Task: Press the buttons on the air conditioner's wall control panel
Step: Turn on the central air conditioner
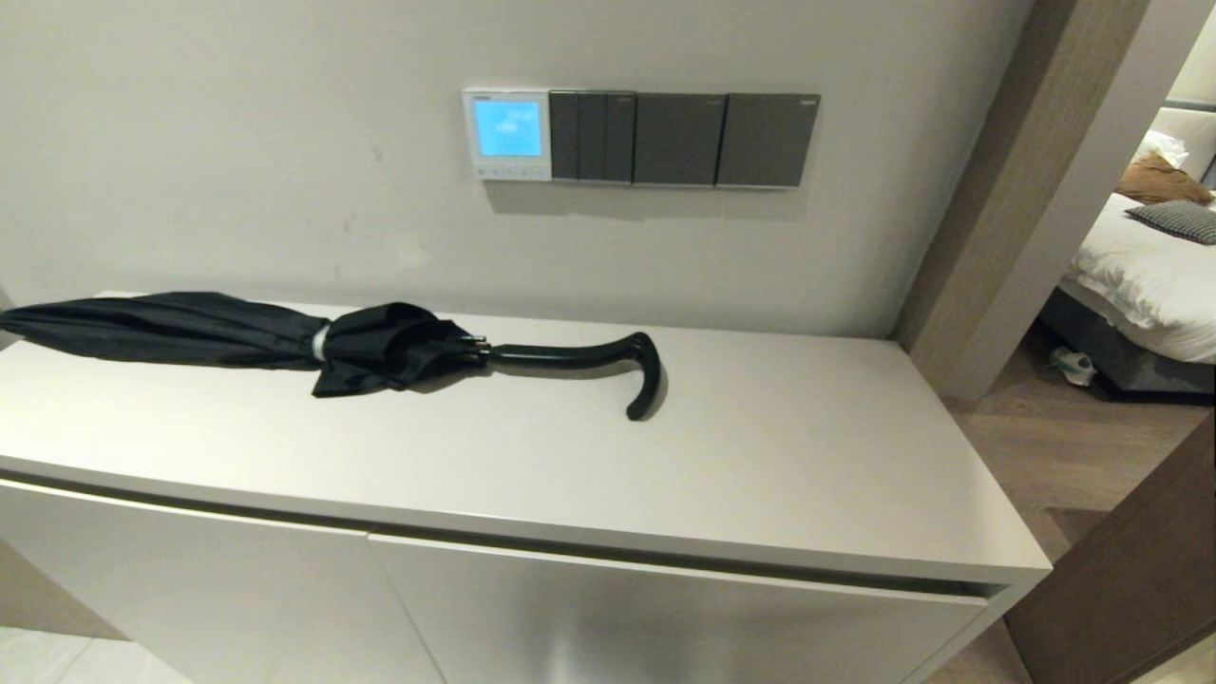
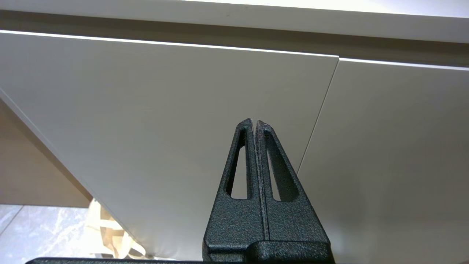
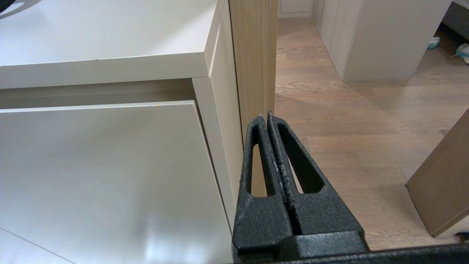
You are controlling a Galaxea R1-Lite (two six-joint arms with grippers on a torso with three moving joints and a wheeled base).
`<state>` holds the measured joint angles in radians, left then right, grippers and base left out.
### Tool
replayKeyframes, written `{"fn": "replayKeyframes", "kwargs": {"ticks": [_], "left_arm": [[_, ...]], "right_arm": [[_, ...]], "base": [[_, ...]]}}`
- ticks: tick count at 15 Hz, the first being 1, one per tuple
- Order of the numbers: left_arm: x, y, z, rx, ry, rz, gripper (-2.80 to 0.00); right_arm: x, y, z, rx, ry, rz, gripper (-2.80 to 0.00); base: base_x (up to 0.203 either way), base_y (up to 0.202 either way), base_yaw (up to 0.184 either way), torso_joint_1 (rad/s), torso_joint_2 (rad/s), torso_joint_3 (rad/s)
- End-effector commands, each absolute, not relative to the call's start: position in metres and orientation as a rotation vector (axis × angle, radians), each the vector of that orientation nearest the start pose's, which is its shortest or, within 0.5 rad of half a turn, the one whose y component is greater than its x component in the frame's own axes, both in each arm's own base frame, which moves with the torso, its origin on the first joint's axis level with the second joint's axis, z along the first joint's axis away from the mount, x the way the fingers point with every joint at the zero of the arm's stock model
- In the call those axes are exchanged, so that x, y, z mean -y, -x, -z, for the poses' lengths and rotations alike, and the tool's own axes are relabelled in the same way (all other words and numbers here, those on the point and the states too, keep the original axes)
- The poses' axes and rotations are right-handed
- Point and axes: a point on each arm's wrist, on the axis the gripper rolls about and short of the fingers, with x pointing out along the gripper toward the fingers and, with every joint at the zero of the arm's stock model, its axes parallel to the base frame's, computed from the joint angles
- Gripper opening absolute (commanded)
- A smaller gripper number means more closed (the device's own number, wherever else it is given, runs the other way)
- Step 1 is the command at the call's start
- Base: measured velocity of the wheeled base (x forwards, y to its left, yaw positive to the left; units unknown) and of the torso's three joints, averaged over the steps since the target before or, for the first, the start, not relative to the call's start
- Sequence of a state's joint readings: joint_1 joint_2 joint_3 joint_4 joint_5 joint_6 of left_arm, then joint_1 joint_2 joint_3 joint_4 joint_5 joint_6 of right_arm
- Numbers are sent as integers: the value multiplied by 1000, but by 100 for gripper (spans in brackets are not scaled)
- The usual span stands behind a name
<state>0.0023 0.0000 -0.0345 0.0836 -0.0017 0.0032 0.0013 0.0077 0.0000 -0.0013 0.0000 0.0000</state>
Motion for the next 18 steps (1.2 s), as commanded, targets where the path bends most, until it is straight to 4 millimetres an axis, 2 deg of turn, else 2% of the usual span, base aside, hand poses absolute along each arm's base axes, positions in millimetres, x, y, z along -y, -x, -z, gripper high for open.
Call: {"fn": "replayKeyframes", "kwargs": {"ticks": [1, 18], "left_arm": [[0, 26, -76, -51, -3, -1, -280], [0, 26, -76, -50, -4, -3, -280]], "right_arm": [[0, 22, -75, -9, 0, -2, -280], [0, 22, -76, -8, 0, -2, -280]], "base": [[0, 0, 0, 0, 0, 0], [0, 0, 0, 0, 0, 0]]}}
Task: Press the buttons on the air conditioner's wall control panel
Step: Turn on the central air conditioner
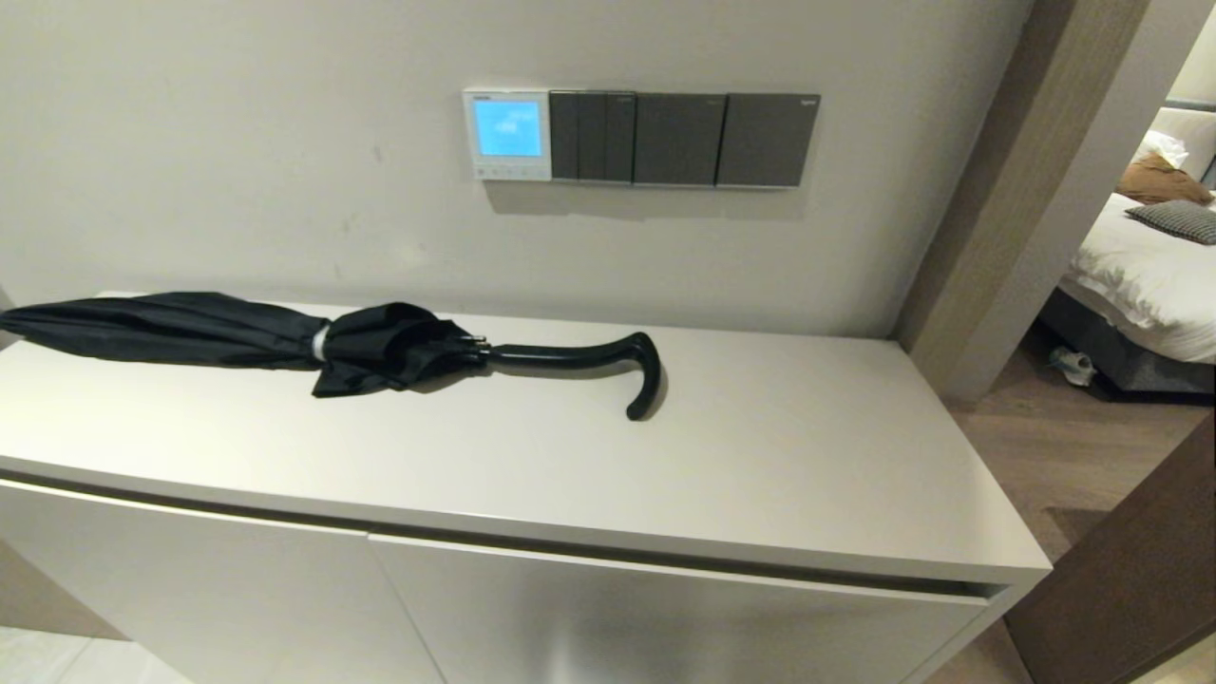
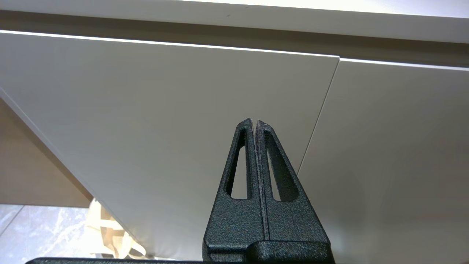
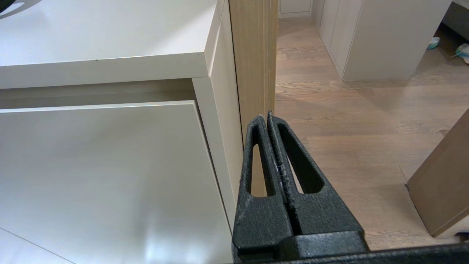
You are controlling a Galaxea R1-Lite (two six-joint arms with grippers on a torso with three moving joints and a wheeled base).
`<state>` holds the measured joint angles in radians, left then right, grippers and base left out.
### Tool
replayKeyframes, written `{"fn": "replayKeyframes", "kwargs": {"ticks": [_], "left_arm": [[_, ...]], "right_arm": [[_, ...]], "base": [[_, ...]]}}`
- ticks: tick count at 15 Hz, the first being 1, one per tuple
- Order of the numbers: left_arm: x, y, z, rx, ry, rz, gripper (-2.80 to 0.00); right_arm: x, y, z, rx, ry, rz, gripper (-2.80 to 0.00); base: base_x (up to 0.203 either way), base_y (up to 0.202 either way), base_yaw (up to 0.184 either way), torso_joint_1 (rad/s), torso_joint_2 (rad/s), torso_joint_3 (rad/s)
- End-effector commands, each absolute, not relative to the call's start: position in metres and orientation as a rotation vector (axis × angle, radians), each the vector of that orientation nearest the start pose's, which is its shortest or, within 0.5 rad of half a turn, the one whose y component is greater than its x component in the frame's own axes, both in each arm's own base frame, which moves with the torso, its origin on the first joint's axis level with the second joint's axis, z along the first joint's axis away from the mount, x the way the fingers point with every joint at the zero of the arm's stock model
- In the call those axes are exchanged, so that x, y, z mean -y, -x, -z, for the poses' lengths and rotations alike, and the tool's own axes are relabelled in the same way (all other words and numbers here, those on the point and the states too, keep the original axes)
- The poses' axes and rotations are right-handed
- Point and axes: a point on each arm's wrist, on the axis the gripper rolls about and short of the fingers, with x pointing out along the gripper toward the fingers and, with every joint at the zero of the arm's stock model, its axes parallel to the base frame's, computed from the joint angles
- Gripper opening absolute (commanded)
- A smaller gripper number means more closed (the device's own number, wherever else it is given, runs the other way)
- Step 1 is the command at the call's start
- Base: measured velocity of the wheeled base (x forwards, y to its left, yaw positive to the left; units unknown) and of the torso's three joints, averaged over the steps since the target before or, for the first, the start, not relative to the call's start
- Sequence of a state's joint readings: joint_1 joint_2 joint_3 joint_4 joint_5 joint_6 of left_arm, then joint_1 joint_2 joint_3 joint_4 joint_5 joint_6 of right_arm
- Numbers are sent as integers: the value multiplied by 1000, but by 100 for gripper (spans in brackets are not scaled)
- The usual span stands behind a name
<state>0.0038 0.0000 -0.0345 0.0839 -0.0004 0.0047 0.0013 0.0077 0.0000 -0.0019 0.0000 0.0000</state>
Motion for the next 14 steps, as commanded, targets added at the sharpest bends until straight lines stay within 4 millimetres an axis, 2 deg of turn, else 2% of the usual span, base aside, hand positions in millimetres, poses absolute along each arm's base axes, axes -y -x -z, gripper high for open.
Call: {"fn": "replayKeyframes", "kwargs": {"ticks": [1, 5, 7, 9, 12, 14], "left_arm": [[0, 26, -76, -51, -4, -3, -280], [0, 27, -81, -33, -8, -7, -280], [0, 37, -110, 60, -6, -5, -280], [0, 39, -136, 75, -6, -2, -280], [1, 23, -181, 33, -5, 27, -280], [1, 4, -211, 5, 2, 62, -280]], "right_arm": [[0, 22, -76, -8, 0, -2, -280], [0, 22, -75, -9, 0, -2, -280], [0, 22, -75, -9, 0, -2, -280], [0, 22, -76, -8, 0, -2, -280], [0, 22, -75, -9, 0, -2, -280], [0, 22, -75, -9, 0, -3, -280]], "base": [[0, 0, 0, 0, 0, 0], [0, 0, 0, 0, 0, 0], [0, 0, 0, 0, 0, 0], [0, 0, 0, 0, 0, 0], [0, 0, 0, 0, 0, 0], [0, 0, 0, 0, 0, 0]]}}
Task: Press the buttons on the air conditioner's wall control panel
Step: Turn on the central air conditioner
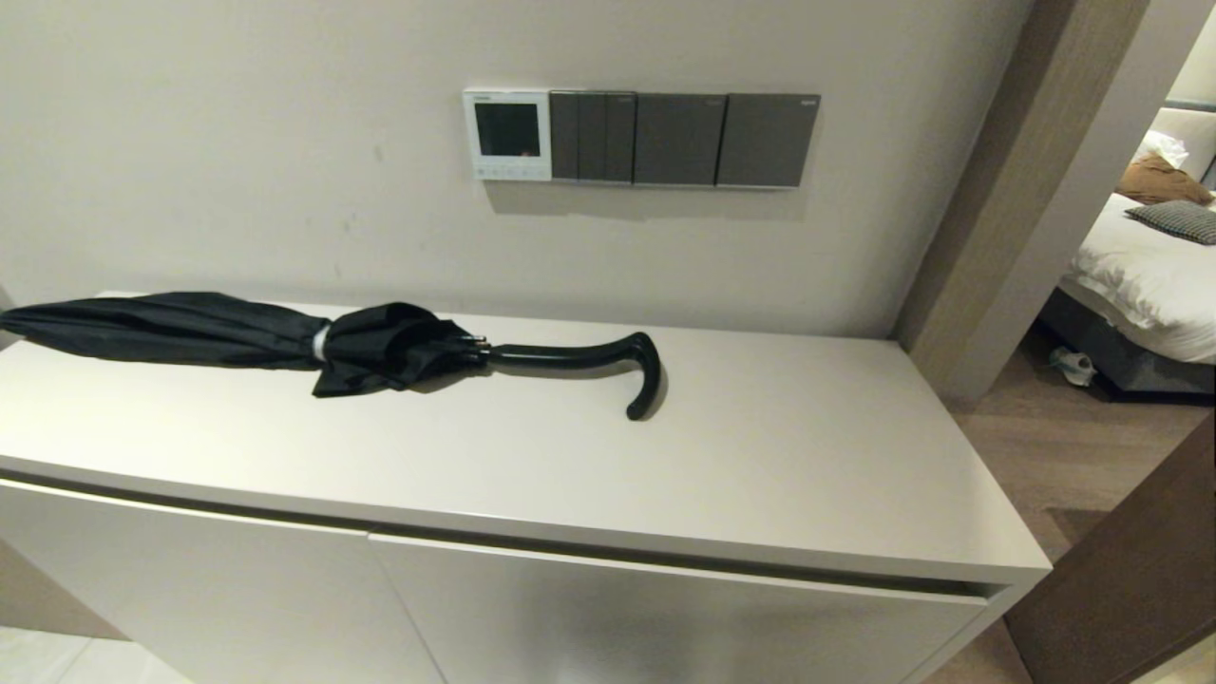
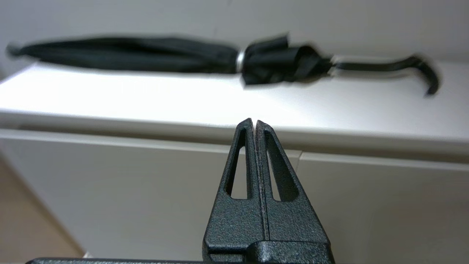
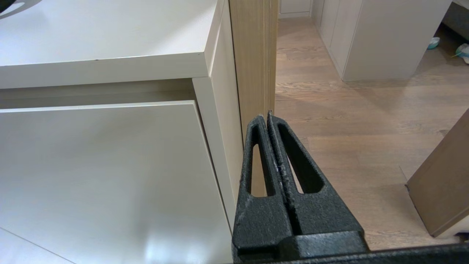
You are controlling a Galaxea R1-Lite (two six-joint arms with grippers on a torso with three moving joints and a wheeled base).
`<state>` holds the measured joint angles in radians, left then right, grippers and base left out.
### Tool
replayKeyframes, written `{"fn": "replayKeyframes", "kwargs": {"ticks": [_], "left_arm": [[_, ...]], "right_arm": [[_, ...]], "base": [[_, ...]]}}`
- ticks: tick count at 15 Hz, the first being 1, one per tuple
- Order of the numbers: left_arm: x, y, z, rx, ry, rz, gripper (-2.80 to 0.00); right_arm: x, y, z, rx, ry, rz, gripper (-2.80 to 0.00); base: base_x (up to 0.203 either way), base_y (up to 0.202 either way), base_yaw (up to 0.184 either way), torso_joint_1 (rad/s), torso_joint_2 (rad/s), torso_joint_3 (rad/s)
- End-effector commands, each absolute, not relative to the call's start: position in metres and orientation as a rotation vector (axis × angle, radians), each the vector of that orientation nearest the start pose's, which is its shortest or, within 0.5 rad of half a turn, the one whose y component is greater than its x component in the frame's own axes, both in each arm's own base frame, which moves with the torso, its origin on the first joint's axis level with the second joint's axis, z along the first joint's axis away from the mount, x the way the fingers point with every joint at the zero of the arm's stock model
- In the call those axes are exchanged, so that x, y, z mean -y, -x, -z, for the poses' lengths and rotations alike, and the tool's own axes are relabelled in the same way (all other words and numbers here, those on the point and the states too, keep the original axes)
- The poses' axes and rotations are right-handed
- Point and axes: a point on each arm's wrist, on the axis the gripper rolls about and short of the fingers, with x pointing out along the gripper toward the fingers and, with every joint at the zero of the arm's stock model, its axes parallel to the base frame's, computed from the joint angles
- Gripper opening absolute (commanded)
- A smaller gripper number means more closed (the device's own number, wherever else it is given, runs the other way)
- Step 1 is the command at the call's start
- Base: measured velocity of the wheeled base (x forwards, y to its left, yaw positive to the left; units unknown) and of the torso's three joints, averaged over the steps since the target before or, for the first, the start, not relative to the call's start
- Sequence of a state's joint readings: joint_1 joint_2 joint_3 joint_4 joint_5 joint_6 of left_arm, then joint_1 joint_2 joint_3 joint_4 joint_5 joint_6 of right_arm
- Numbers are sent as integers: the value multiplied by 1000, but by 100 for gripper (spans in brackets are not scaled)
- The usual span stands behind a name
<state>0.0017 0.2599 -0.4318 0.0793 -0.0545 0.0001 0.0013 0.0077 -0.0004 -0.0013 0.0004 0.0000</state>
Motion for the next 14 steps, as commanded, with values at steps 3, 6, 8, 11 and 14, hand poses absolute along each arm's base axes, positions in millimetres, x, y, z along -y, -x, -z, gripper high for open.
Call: {"fn": "replayKeyframes", "kwargs": {"ticks": [3, 6, 8, 11, 14], "left_arm": [[2, -32, -249, -7, 28, 104, -280], [3, -75, -278, -17, 57, 153, -280], [6, -104, -289, -34, 81, 198, -280], [24, -157, -300, -81, 117, 318, -280], [44, -180, -313, -53, 128, 410, -280]], "right_arm": [[0, 22, -76, -8, 0, -3, -280], [0, 22, -75, -9, 0, -2, -280], [0, 22, -75, -9, 0, -2, -280], [0, 22, -75, -9, 0, -3, -280], [0, 22, -76, -8, 0, -3, -280]], "base": [[0, 0, 0, 0, 0, 0], [0, 0, 0, 0, 0, 0], [0, 0, 0, 0, 0, 0], [0, 0, 0, 0, 0, 0], [0, 0, 0, 0, 0, 0]]}}
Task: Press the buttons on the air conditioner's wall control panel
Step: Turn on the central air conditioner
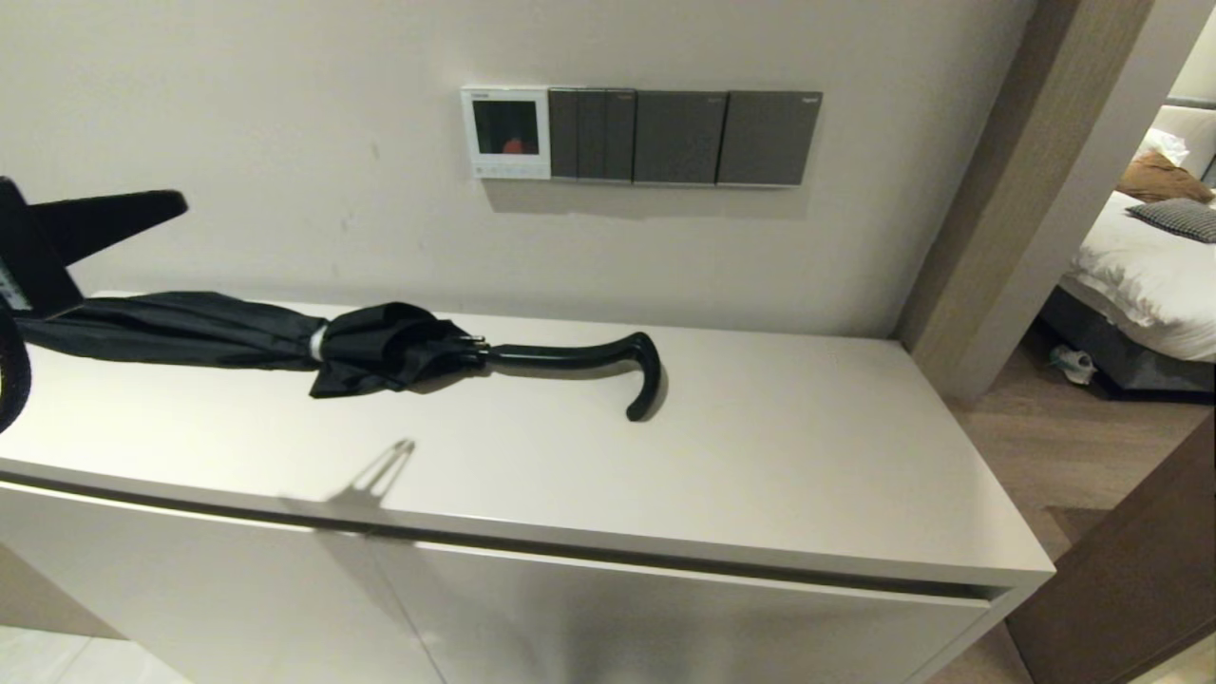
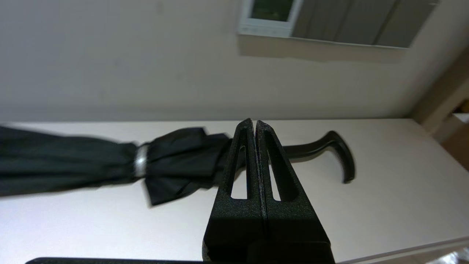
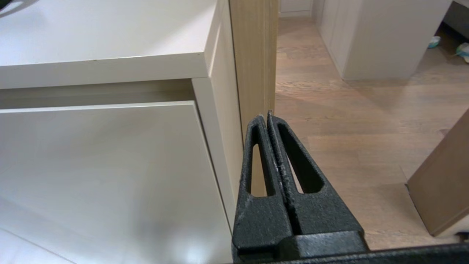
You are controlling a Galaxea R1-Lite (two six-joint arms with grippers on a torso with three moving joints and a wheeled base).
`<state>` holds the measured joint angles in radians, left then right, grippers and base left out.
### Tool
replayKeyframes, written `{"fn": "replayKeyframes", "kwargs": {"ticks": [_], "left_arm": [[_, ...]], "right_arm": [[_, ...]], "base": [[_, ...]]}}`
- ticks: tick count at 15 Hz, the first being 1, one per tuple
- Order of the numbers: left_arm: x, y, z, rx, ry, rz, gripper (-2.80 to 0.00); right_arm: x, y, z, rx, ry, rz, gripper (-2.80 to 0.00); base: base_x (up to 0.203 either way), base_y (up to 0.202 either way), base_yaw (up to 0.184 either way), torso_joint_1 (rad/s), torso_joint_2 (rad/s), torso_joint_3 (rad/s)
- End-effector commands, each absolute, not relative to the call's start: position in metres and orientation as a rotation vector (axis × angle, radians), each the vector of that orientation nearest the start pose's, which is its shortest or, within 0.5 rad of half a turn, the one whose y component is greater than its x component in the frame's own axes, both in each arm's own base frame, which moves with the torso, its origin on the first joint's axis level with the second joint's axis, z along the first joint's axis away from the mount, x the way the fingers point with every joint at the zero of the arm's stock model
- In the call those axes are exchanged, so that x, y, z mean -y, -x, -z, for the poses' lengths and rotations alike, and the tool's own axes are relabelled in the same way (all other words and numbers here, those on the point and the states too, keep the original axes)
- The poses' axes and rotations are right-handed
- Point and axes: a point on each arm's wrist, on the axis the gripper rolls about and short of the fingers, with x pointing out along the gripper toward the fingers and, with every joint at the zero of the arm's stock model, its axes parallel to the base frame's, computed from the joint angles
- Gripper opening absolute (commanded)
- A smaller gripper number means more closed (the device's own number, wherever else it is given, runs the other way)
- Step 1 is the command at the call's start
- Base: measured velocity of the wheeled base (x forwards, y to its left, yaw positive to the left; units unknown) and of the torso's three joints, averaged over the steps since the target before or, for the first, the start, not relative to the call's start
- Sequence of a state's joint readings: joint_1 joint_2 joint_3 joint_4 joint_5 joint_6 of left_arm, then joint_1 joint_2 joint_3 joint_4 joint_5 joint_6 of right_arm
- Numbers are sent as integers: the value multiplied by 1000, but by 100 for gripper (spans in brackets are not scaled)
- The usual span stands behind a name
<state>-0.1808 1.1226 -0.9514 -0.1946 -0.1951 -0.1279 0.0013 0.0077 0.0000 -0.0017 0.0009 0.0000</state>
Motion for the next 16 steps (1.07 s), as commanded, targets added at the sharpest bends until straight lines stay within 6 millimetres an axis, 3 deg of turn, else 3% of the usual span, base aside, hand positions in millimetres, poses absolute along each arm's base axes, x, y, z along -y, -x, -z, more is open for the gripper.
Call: {"fn": "replayKeyframes", "kwargs": {"ticks": [1, 3, 6, 10, 12, 16], "left_arm": [[51, -194, -315, -66, 127, 427, -280], [68, -233, -309, -114, 124, 456, -280], [89, -267, -305, -103, 131, 485, -280], [99, -276, -306, -57, 134, 473, -280], [121, -304, -287, -56, 133, 461, -280], [162, -315, -281, -43, 135, 540, -280]], "right_arm": [[0, 22, -75, -9, 0, -3, -280], [0, 22, -75, -9, 0, -3, -280], [0, 22, -75, -9, 0, -3, -280], [0, 22, -76, -8, 0, -3, -280], [0, 22, -76, -8, 2, -3, -280], [0, 22, -76, -8, 0, -3, -280]], "base": [[0, 0, 0, 0, 0, 0], [0, 0, 0, 0, 0, 0], [0, 0, 0, 0, 0, 0], [0, 0, 0, 0, 0, 0], [0, 0, 0, 0, 0, 0], [0, 0, 0, 0, 0, 0]]}}
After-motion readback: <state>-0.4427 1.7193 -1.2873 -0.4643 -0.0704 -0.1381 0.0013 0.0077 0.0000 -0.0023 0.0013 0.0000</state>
